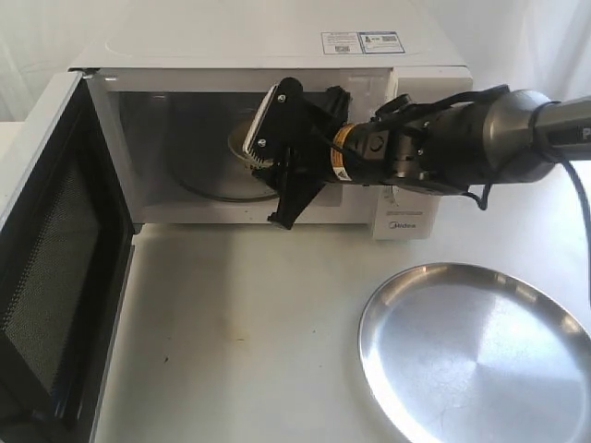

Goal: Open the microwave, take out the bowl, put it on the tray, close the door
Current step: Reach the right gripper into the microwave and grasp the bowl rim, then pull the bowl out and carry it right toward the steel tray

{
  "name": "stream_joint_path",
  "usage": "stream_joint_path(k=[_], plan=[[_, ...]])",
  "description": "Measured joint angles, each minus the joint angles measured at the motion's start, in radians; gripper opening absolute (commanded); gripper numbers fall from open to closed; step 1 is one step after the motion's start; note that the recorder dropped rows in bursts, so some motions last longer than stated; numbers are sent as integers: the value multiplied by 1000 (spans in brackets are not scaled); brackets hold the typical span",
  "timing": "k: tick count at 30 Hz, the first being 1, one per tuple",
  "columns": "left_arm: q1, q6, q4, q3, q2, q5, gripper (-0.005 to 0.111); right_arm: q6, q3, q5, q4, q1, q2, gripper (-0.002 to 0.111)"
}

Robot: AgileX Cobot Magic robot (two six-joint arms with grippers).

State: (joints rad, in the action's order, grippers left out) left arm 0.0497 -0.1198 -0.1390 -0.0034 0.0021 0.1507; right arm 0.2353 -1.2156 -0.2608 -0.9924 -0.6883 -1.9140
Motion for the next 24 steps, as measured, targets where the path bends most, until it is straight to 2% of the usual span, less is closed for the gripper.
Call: stream_joint_path(k=[7, 11, 13, 15, 16, 24], plan=[[0, 0, 0, 0, 0, 0, 0, -2, -192, 104, -1, -11, -169, 50], [0, 0, 0, 0, 0, 0, 0, -2, -246, 138, 0, -13, -215, 40], [0, 0, 0, 0, 0, 0, 0, -2, -257, 157, 0, -17, -234, 31], [0, 0, 0, 0, 0, 0, 0, 2, -258, 187, 0, -19, -243, 8], [0, 0, 0, 0, 0, 0, 0, 6, -258, 194, 0, -19, -243, 0], [0, 0, 0, 0, 0, 0, 0, 73, -258, 201, 12, -47, -243, 0]])
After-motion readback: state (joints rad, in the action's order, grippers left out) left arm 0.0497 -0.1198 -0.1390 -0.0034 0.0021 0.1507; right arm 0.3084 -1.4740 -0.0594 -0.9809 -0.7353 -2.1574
